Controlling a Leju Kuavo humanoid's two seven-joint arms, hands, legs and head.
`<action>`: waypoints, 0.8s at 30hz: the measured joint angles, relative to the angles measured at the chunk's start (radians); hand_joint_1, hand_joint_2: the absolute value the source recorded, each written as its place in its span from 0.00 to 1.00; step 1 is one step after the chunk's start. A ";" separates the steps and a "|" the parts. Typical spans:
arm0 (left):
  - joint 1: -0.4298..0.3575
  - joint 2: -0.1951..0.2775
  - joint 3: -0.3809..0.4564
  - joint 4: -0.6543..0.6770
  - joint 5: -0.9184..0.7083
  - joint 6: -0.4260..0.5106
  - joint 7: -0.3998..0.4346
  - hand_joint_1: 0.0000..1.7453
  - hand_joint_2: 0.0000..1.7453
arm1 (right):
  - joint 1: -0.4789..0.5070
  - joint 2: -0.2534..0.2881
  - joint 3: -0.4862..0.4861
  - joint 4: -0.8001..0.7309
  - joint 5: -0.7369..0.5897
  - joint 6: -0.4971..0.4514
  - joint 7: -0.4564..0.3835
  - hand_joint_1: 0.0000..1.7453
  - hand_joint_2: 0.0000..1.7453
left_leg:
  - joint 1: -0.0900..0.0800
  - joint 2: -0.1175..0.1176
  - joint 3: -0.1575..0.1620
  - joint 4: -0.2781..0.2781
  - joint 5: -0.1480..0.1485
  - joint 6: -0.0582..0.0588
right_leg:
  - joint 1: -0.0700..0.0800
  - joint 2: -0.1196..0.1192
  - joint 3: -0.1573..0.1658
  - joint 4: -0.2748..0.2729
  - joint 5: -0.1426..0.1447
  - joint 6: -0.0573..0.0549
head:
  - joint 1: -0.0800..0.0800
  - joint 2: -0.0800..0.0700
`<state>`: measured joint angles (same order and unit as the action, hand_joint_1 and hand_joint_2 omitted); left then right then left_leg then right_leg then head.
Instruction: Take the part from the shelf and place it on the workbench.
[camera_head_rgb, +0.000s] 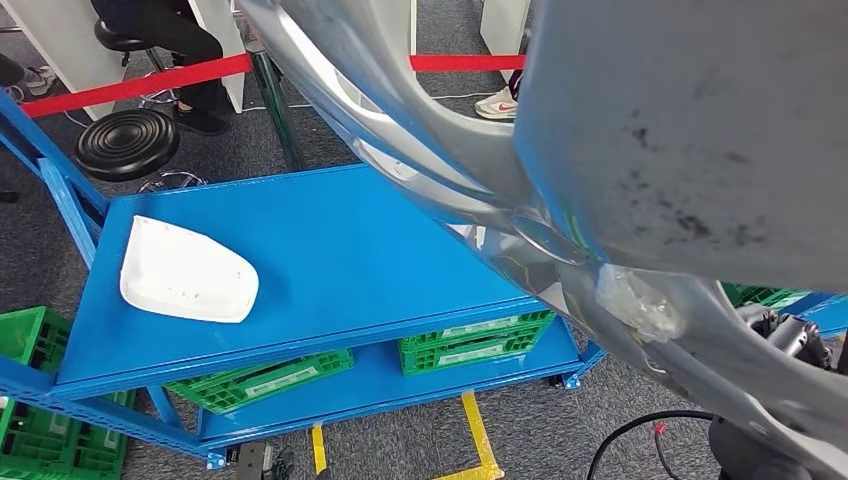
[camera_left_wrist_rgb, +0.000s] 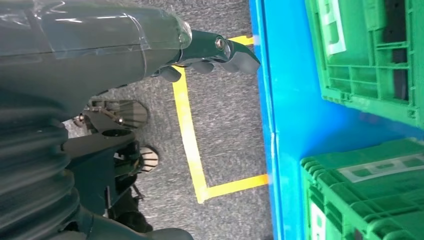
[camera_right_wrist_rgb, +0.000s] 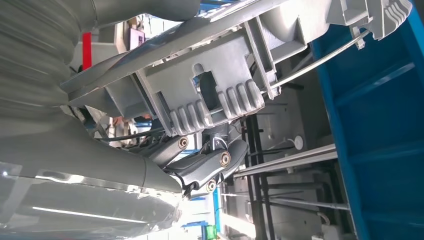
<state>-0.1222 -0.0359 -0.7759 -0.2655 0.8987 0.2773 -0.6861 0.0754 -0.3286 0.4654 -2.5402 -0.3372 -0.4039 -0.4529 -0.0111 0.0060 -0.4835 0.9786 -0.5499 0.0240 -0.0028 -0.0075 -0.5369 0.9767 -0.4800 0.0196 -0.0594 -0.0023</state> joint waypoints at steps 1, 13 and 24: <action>0.002 0.000 0.000 0.000 -0.001 -0.001 0.003 0.00 1.00 | 0.002 0.001 0.000 0.001 0.001 -0.005 0.000 1.00 1.00 | 0.000 0.000 0.000 0.000 0.000 0.000 | 0.000 0.000 0.000 0.000 0.000 0.000 | 0.000 0.000; 0.012 -0.002 0.000 0.005 -0.003 -0.017 0.005 0.00 1.00 | 0.036 0.020 -0.015 0.028 0.104 -0.120 0.012 1.00 1.00 | 0.000 0.002 0.000 0.000 -0.001 0.000 | 0.000 0.001 0.000 0.000 0.000 0.000 | 0.005 0.000; 0.017 -0.010 -0.003 0.010 -0.024 0.005 0.009 0.00 1.00 | 0.046 0.023 0.000 0.090 0.182 -0.208 0.083 1.00 1.00 | -0.007 0.005 -0.001 0.003 -0.004 0.008 | -0.007 0.002 0.000 -0.002 0.003 0.008 | 0.009 0.000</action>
<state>-0.1051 -0.0455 -0.7791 -0.2551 0.8744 0.2824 -0.6775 0.1212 -0.3060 0.4649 -2.4500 -0.1556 -0.6117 -0.3703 -0.0185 0.0106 -0.4844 0.9812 -0.5538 0.0320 -0.0099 -0.0060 -0.5373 0.9745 -0.4765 0.0279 -0.0504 -0.0023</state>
